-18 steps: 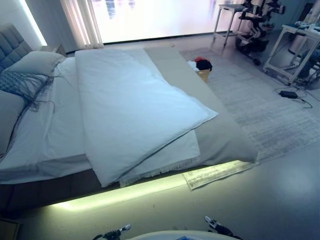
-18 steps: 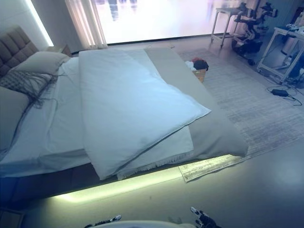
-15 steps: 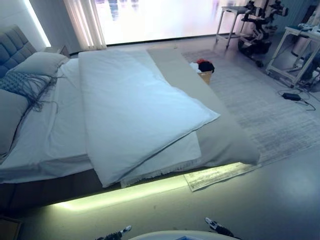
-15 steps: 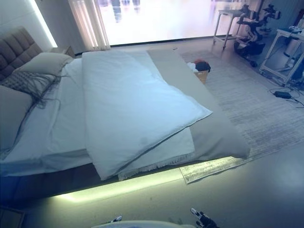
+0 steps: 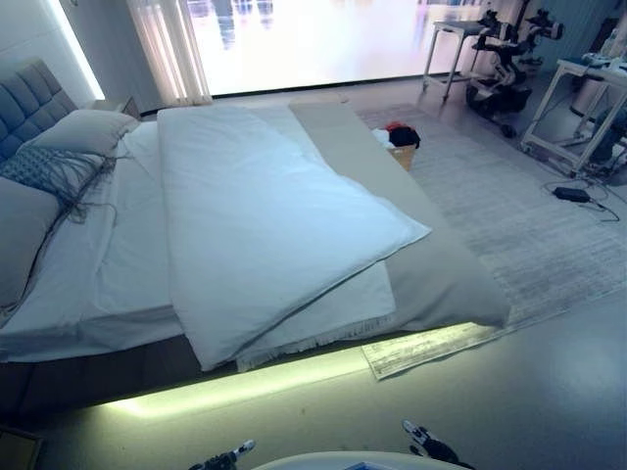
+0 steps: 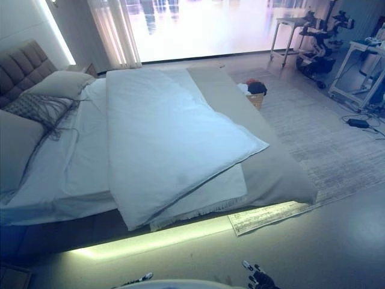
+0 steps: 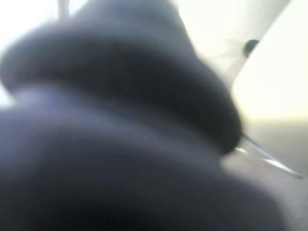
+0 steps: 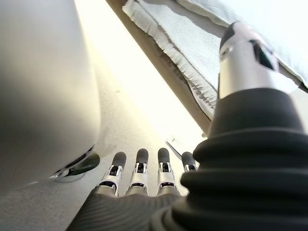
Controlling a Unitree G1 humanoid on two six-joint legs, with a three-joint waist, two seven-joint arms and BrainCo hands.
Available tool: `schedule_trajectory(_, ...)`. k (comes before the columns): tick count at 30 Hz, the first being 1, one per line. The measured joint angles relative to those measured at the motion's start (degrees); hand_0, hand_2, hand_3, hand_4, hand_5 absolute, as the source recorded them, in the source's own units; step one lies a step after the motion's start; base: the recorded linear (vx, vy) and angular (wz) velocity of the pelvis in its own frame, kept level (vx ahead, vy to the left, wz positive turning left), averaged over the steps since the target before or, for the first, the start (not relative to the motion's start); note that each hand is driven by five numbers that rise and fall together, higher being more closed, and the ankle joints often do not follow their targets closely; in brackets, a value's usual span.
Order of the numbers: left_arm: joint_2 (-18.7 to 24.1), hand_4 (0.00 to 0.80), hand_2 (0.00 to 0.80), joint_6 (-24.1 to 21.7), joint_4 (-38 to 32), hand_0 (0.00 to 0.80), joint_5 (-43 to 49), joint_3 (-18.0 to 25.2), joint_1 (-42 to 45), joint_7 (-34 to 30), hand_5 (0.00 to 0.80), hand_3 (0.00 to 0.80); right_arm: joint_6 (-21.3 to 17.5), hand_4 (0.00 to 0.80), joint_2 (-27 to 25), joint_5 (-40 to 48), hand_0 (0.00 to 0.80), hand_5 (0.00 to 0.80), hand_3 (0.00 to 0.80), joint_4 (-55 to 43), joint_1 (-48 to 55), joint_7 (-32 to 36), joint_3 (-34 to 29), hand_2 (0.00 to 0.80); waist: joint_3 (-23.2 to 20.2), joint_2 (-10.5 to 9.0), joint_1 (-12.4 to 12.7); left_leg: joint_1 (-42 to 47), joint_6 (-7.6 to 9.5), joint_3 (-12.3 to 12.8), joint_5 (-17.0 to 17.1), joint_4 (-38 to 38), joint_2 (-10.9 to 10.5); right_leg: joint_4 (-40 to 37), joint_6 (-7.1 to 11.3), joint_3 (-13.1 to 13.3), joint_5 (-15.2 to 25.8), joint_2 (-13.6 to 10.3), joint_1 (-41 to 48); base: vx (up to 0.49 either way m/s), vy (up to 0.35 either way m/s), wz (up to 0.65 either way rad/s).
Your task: Make the bed neatly
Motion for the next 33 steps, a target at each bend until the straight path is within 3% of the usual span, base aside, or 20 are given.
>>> schedule_trajectory(5,-1.09,0.0,0.0,-4.85,-0.37,0.0,-13.11,2.98,0.17,-3.06,0.0,0.0,-1.01,0.0,0.29,-1.41,0.0,0.0,0.0,-0.02,-0.03,-1.79,-0.24,0.0,0.0,-0.01,0.14,-0.03,-0.01,-0.01,-0.01,0.0,0.05,0.01,0.06,0.0,-0.05,0.05,0.01,0.007,-0.022,0.0)
schedule_trajectory(8,-1.93,0.0,0.0,-4.93,-0.43,0.0,-21.71,6.4,0.44,-7.5,0.0,0.0,-1.03,0.0,0.3,-1.63,0.0,0.0,0.0,-0.02,-0.02,-1.89,-0.26,0.0,0.01,-0.08,0.19,-0.09,-0.02,-0.12,-0.01,0.0,0.1,-0.01,0.05,-0.14,-0.08,0.08,0.03,0.029,-0.048,0.02)
schedule_trajectory(13,-2.35,0.0,0.0,-5.99,-0.4,0.0,-27.63,8.19,1.31,-8.77,0.0,0.0,-1.07,0.0,0.36,-1.72,0.0,0.0,0.0,0.02,-0.01,-1.92,-0.29,0.0,0.1,-0.25,0.21,-0.21,-0.03,-0.56,0.0,0.06,0.15,-0.02,0.05,-0.8,-0.27,0.13,0.17,0.034,-0.057,0.05)
schedule_trajectory(21,-2.51,0.0,0.0,-12.66,-0.43,0.0,-34.31,11.37,1.3,-8.07,0.0,0.0,-1.81,0.0,0.57,-1.68,0.0,0.0,0.0,0.03,-0.07,-1.6,-0.31,0.0,0.36,-0.38,0.26,-0.89,-0.37,-1.22,0.23,1.12,0.16,0.23,0.03,-1.09,-0.52,0.23,0.17,0.01,-0.076,0.04)
schedule_trajectory(23,-2.29,0.0,0.0,-13.97,-0.28,0.0,-36.56,13.62,0.39,-8.43,0.0,0.0,-1.79,0.0,1.1,-1.67,0.0,0.0,0.0,0.02,-0.61,-1.24,-0.29,0.0,2.04,-1.33,0.64,-3.62,-1.1,-1.68,-0.15,7.18,-0.12,1.19,-0.19,-1.5,-1.31,-0.4,-0.12,-0.058,-0.037,0.18)
schedule_trajectory(24,-2.05,0.0,0.0,-15.1,-0.29,0.0,-37.29,15.05,-1.24,-8.71,0.0,0.0,-1.76,0.0,1.67,-1.67,0.0,0.0,0.0,0.28,-1.2,-1.08,-0.25,0.0,3.57,-3.09,1.55,-7.11,-1.32,-1.99,-0.14,13.34,-0.73,1.95,-0.88,-1.2,-1.74,-1.15,-0.57,0.0,0.049,0.28)
schedule_trajectory(26,-2.12,0.0,0.0,-15.33,-0.33,0.0,-38.16,15.88,-3.67,-9.78,0.0,0.0,-1.75,0.0,1.48,-1.72,0.0,0.0,0.0,0.68,-2.54,-1.25,-0.25,0.0,6.85,-3.89,3.12,-12.4,-2.57,-1.42,0.62,23.28,-0.62,2.06,-2.06,-0.85,-1.41,-1.9,-0.4,0.095,0.15,0.15)
schedule_trajectory(27,-2.31,0.0,0.0,-15.01,-0.29,0.0,-38.73,15.91,-3.57,-10.46,0.0,0.0,-1.76,0.0,1.1,-1.72,0.0,0.0,0.0,0.67,-2.99,-1.51,-0.28,0.0,7.53,-4.01,3.12,-14.29,-3.36,-0.67,0.92,25.14,0.17,2.0,-2.46,-1.15,-1.19,-1.91,0.03,0.181,0.202,0.15)
schedule_trajectory(29,-2.71,0.0,0.0,-14.41,-0.25,0.0,-38.78,15.95,-3.16,-11.04,0.0,0.0,-1.79,0.0,0.02,-1.7,0.0,0.0,0.0,0.71,-3.32,-1.96,-0.88,0.0,8.43,-2.93,2.98,-14.21,-3.34,3.97,0.85,20.46,2.45,2.05,-2.65,-2.7,-1.2,-1.76,-0.33,0.273,0.205,0.21)
schedule_trajectory(30,-2.73,0.0,0.0,-14.21,-0.21,0.0,-38.75,16.34,-3.17,-11.41,0.0,0.0,-1.78,0.0,-0.31,-1.71,0.0,0.0,0.0,0.86,-3.41,-2.0,-1.47,0.0,8.6,-2.69,3.06,-14.42,-3.71,4.92,1.14,16.5,3.53,1.86,-2.68,-2.71,-1.22,-1.7,-0.52,0.325,0.196,0.17)
schedule_trajectory(33,-3.08,0.0,0.0,-13.5,0.57,0.0,-38.73,16.43,-3.36,-11.84,0.0,0.0,-1.78,0.0,-0.64,-1.73,0.0,0.0,0.0,2.03,-3.47,-2.05,-3.85,0.0,9.21,-2.66,3.13,-12.64,-4.72,3.96,3.29,3.2,7.3,0.78,-2.69,-0.96,-1.21,-1.11,0.33,0.317,0.201,0.15)
